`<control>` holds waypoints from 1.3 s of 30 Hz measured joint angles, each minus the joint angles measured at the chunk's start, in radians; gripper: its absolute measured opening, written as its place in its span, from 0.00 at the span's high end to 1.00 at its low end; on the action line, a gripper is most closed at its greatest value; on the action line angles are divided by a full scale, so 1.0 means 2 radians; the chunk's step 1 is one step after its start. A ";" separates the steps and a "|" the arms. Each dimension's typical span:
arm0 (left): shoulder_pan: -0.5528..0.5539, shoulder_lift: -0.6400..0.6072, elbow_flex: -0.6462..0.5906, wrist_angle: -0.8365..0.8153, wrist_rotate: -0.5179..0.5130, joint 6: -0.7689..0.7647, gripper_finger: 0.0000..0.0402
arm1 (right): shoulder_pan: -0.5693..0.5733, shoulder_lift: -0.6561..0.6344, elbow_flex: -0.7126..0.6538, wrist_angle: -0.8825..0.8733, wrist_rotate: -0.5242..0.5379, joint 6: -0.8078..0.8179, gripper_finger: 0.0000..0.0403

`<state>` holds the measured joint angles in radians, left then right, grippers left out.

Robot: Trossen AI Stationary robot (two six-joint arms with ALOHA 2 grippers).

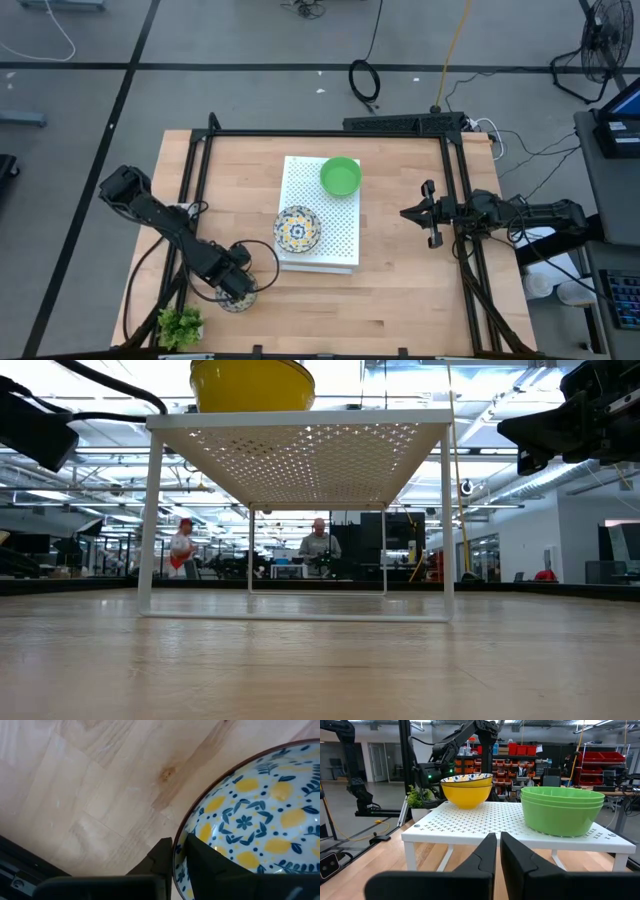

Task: Pick & Place Mini bowls
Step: Stack the yellow patterned bowl on the yellow patterned bowl on the shelf

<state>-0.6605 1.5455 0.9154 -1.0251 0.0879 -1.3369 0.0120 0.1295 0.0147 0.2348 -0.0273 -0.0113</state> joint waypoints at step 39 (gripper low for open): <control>0.021 -0.164 0.013 0.086 -0.078 0.038 0.97 | 0.000 0.000 0.000 0.000 0.000 0.000 0.96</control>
<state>-0.6178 1.2184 0.9405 -0.8525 -0.0678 -1.2606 0.0121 0.1295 0.0147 0.2348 -0.0273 -0.0115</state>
